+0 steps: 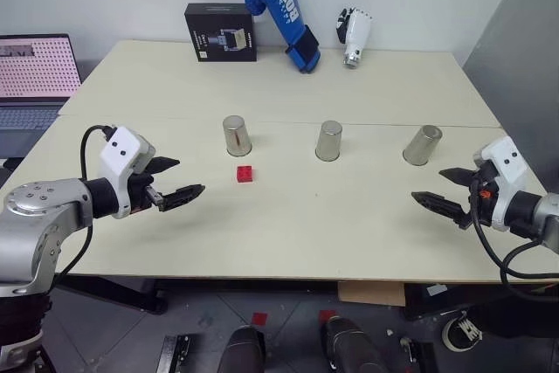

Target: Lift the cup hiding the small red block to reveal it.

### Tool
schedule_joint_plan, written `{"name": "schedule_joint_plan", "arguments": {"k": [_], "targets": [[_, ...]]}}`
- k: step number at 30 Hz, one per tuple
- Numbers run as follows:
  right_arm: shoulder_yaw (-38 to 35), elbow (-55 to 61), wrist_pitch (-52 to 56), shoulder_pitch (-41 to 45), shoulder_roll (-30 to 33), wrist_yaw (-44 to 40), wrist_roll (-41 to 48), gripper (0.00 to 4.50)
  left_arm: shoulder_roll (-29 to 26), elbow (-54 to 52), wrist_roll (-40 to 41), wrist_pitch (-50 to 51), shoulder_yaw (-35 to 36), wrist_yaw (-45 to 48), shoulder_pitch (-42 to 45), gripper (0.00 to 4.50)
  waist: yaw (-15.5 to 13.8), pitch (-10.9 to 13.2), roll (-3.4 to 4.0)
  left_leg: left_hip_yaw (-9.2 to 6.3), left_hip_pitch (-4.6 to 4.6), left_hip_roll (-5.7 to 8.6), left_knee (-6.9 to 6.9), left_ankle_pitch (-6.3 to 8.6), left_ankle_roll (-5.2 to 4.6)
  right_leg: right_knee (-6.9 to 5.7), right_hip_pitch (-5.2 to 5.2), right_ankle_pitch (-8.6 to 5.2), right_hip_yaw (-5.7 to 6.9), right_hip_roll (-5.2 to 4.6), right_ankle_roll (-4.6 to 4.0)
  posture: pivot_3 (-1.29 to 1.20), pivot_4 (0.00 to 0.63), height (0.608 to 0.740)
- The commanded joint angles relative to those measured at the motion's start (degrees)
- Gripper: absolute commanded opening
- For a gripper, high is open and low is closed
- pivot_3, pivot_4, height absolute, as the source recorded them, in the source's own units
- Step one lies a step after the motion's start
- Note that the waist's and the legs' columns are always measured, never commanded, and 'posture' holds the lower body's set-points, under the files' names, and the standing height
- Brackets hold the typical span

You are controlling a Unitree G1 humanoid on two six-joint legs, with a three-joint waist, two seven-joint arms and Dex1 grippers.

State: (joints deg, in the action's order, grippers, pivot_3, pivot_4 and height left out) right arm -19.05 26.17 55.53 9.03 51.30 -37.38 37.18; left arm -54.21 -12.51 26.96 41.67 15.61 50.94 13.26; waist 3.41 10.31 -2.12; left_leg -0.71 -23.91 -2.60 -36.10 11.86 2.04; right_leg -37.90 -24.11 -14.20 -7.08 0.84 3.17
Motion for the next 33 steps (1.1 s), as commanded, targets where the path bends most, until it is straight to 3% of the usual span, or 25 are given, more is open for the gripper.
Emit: {"name": "schedule_joint_plan", "arguments": {"k": [1,33], "targets": [[-1.6,1.2,-0.7,0.5,0.5,0.1,0.2,4.50,-1.1,-0.7,0.1,-0.7,0.6,0.4,0.7,4.46,0.0,0.0,0.00,0.00,0.00,0.00,0.00,0.00,0.00,0.00,0.00,0.00,0.00,0.00,0.00,0.00,0.150,0.740],[-1.3,1.3,-0.6,0.8,0.2,0.3,0.5,4.50,-1.2,0.0,-0.5,-0.7,0.3,1.0,2.0,4.46,0.0,0.0,0.00,0.00,0.00,0.00,0.00,0.00,0.00,0.00,0.00,0.00,0.00,0.00,0.00,0.00,0.150,0.740]]}}
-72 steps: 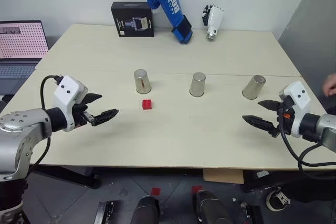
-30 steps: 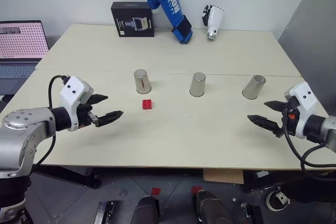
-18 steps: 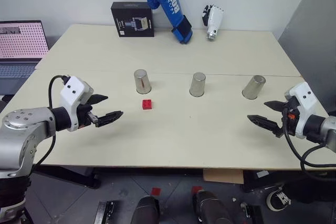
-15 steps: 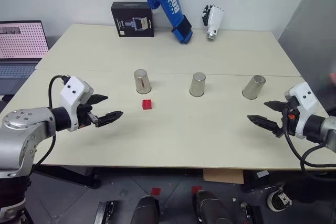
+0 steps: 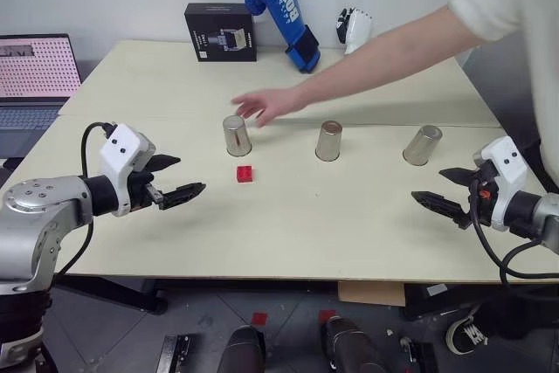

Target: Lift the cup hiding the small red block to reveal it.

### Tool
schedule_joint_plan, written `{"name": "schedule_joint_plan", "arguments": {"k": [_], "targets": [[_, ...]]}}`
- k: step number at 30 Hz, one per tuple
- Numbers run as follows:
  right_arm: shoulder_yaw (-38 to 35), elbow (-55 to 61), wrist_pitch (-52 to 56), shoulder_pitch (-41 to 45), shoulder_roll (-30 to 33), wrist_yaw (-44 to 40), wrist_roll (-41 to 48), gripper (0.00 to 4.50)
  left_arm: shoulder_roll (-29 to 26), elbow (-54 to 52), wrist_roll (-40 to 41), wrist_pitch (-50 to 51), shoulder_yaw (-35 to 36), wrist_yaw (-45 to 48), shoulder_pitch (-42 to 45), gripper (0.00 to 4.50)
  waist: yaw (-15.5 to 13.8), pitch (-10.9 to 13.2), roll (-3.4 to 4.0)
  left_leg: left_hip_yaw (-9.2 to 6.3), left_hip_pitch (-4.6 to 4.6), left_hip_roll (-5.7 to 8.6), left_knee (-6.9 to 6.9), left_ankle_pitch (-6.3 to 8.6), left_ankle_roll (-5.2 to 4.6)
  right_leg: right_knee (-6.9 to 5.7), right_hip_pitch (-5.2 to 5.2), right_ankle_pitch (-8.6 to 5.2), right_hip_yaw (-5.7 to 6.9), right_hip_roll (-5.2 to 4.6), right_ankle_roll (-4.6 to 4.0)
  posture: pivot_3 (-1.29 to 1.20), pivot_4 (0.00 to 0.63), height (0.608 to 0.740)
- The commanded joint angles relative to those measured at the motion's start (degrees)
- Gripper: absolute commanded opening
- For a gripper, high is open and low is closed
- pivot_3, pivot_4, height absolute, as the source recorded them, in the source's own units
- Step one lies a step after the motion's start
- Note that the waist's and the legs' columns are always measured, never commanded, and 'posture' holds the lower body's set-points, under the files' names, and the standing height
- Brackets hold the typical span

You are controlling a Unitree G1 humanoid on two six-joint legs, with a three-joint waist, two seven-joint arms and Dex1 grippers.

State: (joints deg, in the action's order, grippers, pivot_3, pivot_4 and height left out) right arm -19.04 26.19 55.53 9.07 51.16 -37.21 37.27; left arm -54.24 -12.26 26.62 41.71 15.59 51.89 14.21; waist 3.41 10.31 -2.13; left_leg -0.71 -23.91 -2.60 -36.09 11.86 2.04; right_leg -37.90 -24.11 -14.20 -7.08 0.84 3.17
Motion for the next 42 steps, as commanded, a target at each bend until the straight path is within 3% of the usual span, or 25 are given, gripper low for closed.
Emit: {"name": "schedule_joint_plan", "arguments": {"k": [1,42], "targets": [[-1.4,1.3,-0.7,0.7,0.3,0.2,0.4,4.50,-1.1,-0.2,-0.2,-0.8,0.2,0.1,1.2,4.46,0.0,0.0,0.00,0.00,0.00,0.00,0.00,0.00,0.00,0.00,0.00,0.00,0.00,0.00,0.00,0.00,0.150,0.740],[-0.6,1.3,-0.8,1.3,-0.3,0.4,0.2,4.50,-1.1,2.3,-1.3,-3.1,-1.5,0.5,3.8,4.46,0.0,0.0,0.00,-0.01,0.00,0.00,0.00,0.00,0.00,-0.02,0.00,0.00,0.01,0.00,0.01,0.00,0.150,0.740]]}}
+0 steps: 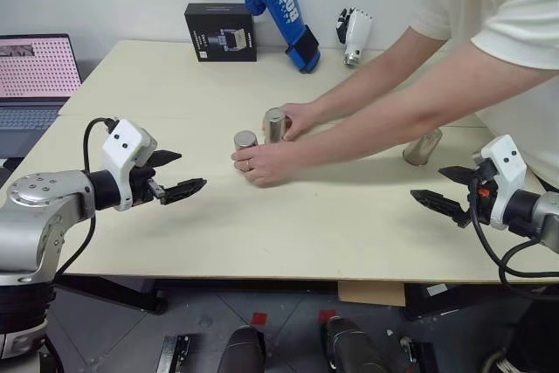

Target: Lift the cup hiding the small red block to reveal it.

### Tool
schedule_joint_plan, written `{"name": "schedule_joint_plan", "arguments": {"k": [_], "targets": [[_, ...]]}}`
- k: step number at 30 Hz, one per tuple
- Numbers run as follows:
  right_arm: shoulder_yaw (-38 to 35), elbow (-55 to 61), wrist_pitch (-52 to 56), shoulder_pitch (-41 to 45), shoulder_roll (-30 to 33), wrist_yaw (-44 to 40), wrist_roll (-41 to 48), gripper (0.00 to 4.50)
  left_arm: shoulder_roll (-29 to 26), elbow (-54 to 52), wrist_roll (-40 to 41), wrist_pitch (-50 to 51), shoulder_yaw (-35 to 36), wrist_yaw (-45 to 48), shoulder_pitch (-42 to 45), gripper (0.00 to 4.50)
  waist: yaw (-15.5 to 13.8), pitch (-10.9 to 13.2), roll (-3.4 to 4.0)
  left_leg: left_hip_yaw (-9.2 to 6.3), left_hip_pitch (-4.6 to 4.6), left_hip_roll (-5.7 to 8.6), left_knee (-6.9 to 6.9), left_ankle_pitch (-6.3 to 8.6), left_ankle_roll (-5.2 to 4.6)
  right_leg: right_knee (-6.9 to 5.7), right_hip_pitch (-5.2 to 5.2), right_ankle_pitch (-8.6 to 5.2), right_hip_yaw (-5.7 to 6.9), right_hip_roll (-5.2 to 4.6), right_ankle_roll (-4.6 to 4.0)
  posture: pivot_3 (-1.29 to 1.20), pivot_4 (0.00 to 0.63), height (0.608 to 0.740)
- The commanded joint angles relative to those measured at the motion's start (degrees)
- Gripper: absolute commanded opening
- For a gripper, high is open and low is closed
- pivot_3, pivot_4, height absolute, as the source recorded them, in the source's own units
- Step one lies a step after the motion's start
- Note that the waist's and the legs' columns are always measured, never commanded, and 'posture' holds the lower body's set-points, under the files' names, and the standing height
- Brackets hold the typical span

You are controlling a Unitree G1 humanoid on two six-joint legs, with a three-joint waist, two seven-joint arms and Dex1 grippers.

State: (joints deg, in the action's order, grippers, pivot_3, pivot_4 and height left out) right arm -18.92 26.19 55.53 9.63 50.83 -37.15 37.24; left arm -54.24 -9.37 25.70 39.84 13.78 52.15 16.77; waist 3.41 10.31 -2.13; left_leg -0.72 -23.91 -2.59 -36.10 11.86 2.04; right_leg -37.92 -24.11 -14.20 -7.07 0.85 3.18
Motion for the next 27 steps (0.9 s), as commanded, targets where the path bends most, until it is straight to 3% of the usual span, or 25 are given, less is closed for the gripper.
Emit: {"name": "schedule_joint_plan", "arguments": {"k": [1,17,22,27], "targets": [[-0.7,1.3,-0.9,0.8,0.0,0.4,0.2,4.50,-1.1,-0.6,-0.5,-1.3,0.3,0.2,1.2,4.46,0.0,0.0,0.00,0.00,0.00,0.00,0.00,0.00,0.00,0.00,0.00,0.00,0.00,0.00,0.00,0.00,0.150,0.740],[0.8,2.0,-0.7,0.6,-2.0,1.3,0.4,4.50,-1.7,-0.7,-0.5,-1.4,1.2,0.7,0.4,4.46,0.0,0.0,0.00,0.00,0.00,0.00,0.00,0.00,0.00,0.00,0.00,0.00,0.00,0.00,0.00,0.00,0.150,0.740],[5.8,0.4,-3.1,2.5,-8.4,5.1,-1.7,4.50,-1.0,-3.9,1.2,0.1,1.8,0.9,-1.8,4.46,0.2,0.0,-0.03,0.00,0.01,-0.02,0.00,0.00,0.00,-0.01,0.00,0.00,0.00,0.02,0.00,0.00,0.150,0.740],[16.4,-10.1,-13.5,9.1,-22.0,10.6,-10.4,4.50,5.9,-13.3,6.6,1.8,0.6,-2.1,-4.4,4.46,0.8,0.0,-0.04,0.03,0.04,-0.02,-0.03,0.00,0.00,-0.05,0.01,0.02,-0.04,0.01,0.03,0.00,0.150,0.740]]}}
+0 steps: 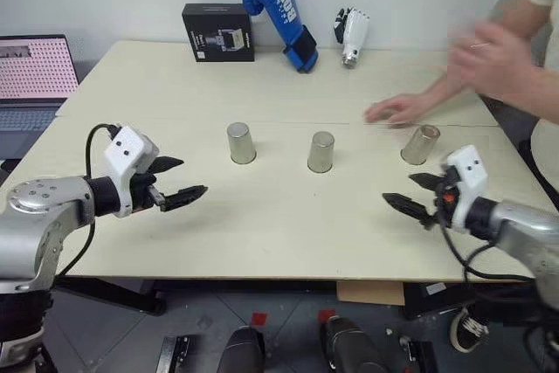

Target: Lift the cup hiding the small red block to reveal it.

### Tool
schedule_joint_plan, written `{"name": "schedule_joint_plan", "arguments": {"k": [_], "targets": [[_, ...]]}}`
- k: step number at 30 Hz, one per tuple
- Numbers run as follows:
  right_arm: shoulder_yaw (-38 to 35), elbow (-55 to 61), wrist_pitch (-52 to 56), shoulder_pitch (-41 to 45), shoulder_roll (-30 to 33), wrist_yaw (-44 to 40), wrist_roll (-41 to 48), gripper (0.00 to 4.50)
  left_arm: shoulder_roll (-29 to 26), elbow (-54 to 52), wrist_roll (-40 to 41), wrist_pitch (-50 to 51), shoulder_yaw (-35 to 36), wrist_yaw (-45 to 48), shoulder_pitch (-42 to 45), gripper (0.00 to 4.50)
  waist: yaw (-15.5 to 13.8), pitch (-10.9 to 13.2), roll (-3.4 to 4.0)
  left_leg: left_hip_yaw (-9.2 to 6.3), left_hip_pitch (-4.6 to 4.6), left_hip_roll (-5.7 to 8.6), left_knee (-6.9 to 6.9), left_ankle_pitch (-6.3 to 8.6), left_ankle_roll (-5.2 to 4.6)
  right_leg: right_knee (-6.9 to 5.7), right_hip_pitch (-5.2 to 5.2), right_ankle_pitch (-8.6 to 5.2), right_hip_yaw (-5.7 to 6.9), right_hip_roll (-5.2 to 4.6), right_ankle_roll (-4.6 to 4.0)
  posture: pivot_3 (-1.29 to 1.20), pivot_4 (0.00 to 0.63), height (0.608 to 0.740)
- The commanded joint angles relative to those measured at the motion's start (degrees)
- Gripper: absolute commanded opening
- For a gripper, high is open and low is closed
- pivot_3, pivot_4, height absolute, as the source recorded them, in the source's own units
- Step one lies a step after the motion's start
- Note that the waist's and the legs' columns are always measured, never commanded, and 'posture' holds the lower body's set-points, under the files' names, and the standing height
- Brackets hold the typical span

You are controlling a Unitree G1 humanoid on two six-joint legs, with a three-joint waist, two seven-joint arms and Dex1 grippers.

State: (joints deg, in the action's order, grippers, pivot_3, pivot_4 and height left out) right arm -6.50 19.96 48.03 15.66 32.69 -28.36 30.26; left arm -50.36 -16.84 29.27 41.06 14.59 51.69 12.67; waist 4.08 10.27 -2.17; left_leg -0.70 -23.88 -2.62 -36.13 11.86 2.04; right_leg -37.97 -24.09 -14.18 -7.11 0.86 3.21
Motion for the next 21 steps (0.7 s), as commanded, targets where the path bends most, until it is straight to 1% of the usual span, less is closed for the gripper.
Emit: {"name": "schedule_joint_plan", "arguments": {"k": [1,3,5,9,13,15,19,21], "targets": [[5.4,-6.6,-7.8,4.8,-5.6,2.2,-5.3,4.50,3.0,-7.3,2.7,0.3,-1.2,-2.2,-0.8,4.46,0.3,0.0,0.00,0.00,-0.01,0.00,-0.01,0.00,0.00,-0.02,0.00,0.01,0.00,0.00,0.01,0.00,0.150,0.740],[8.3,-13.2,-12.6,8.5,-8.4,2.4,-9.0,4.50,5.1,-10.8,2.6,0.1,-3.6,-3.8,-1.6,4.46,0.4,0.0,0.01,-0.05,-0.02,0.01,-0.01,0.00,0.00,-0.06,0.00,0.02,0.03,0.01,0.02,0.00,0.150,0.740],[9.8,-18.2,-16.3,11.2,-10.1,2.1,-11.4,4.50,6.0,-12.8,1.9,-0.5,-5.6,-4.6,-2.1,4.46,0.4,0.0,0.01,-0.05,-0.02,0.04,-0.01,-0.01,0.00,-0.05,0.01,0.05,0.01,0.01,0.08,0.00,0.150,0.740],[12.2,-30.6,-23.7,18.2,-13.8,-0.5,-15.1,4.50,8.0,-14.1,1.5,-1.0,-7.9,-6.2,-2.4,4.46,0.7,0.0,0.00,-0.06,-0.02,0.04,0.02,-0.01,0.01,-0.04,0.01,0.16,0.02,0.02,0.27,0.00,0.150,0.740],[12.7,-41.1,-28.8,23.8,-17.7,-2.9,-16.4,4.50,9.3,-13.2,0.7,-1.9,-9.1,-7.8,-2.3,4.46,0.8,0.0,0.02,-0.12,-0.01,0.02,0.03,-0.01,0.00,-0.08,0.00,0.17,0.05,0.08,0.25,0.00,0.150,0.740],[12.7,-44.3,-30.6,25.4,-19.1,-4.0,-17.0,4.50,9.9,-12.9,0.5,-2.1,-9.2,-8.5,-2.3,4.46,0.9,0.0,0.01,-0.12,-0.01,0.02,0.03,-0.01,0.00,-0.08,0.01,0.17,0.05,0.08,0.26,0.00,0.150,0.740],[12.1,-54.6,-36.1,31.0,-22.2,-4.5,-18.7,4.50,10.7,-12.7,0.3,-2.3,-9.8,-9.5,-1.7,4.46,1.0,0.0,0.03,-0.12,-0.02,0.03,0.03,-0.01,0.00,-0.07,0.01,0.18,0.04,0.07,0.27,0.00,0.150,0.740],[11.4,-57.8,-37.9,32.5,-23.0,-4.8,-19.0,4.50,10.7,-12.6,0.3,-2.5,-9.8,-9.7,-1.7,4.46,1.0,0.0,0.03,-0.14,-0.01,0.03,0.03,-0.01,0.00,-0.08,0.02,0.18,0.06,0.07,0.26,0.00,0.150,0.740]]}}
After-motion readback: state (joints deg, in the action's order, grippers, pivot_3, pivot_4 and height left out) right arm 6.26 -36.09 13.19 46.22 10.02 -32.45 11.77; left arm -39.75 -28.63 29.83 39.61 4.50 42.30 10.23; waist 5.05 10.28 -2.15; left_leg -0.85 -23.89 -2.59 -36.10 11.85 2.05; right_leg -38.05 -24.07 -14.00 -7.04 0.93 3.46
